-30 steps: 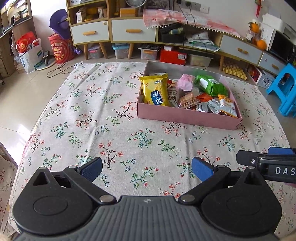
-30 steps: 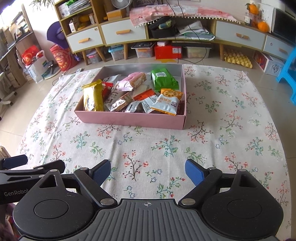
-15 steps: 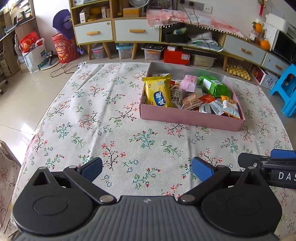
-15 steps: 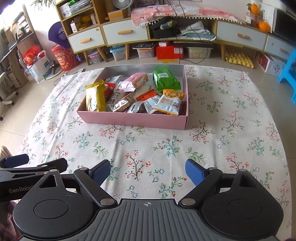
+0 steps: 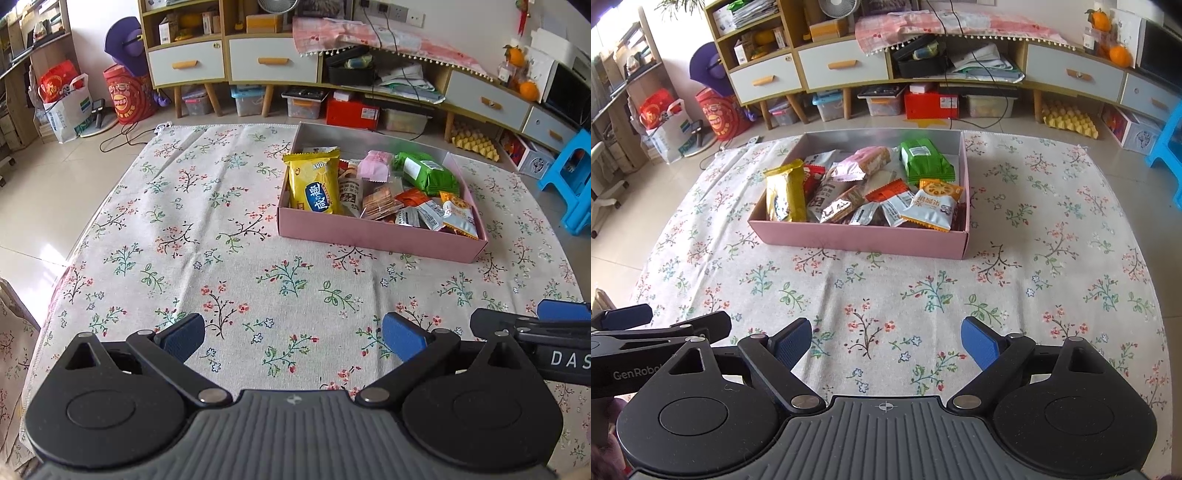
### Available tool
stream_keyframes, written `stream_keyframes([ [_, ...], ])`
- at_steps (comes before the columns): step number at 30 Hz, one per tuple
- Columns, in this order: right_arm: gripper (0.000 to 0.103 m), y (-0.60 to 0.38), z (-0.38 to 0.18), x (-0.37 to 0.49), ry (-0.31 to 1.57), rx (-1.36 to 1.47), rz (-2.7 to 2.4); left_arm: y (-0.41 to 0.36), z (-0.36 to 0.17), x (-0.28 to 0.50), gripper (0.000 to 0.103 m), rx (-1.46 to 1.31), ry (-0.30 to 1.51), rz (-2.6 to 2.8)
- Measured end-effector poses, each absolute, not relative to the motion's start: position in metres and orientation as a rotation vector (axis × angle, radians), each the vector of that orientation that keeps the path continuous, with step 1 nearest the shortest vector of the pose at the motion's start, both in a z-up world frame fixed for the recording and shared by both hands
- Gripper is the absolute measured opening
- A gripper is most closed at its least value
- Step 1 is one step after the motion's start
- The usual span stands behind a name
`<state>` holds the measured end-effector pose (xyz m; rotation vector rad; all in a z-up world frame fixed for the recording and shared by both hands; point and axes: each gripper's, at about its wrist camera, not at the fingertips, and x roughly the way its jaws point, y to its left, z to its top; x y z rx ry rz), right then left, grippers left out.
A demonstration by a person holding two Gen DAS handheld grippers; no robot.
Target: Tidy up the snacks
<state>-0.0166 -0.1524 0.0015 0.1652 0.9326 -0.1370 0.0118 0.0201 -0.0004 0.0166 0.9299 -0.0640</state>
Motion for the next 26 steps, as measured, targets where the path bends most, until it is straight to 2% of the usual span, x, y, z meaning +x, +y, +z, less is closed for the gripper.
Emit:
stream_keyframes([
  [26,0.09,-0.1476,-0.0006,-0.0157,0.937,0.152,-0.129,0.0237,-0.0021,0.0125,0.103,0.026,0.933,-0.049],
])
